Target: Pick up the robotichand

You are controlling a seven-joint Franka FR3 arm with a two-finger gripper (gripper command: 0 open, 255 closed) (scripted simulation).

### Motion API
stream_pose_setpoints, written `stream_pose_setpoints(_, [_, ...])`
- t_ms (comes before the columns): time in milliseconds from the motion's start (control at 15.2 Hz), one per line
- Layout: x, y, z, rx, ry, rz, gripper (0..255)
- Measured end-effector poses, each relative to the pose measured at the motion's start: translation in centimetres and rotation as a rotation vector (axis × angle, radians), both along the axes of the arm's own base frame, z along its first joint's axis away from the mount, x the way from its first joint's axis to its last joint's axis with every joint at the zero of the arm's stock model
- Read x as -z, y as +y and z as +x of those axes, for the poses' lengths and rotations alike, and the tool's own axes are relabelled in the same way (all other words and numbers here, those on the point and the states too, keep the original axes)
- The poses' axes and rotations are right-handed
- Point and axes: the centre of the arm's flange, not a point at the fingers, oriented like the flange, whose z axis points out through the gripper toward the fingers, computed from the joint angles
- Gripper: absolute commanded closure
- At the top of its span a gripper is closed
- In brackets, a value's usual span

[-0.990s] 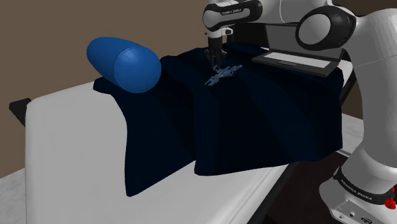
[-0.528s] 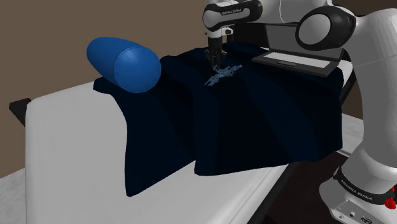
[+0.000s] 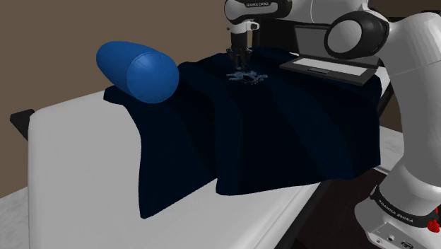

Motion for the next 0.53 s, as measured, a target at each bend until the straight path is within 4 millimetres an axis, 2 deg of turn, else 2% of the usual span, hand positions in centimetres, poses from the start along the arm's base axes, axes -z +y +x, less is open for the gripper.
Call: stream_pose_setpoints(528, [-4.0, 0.0, 0.0, 0.0, 0.0, 0.0, 255])
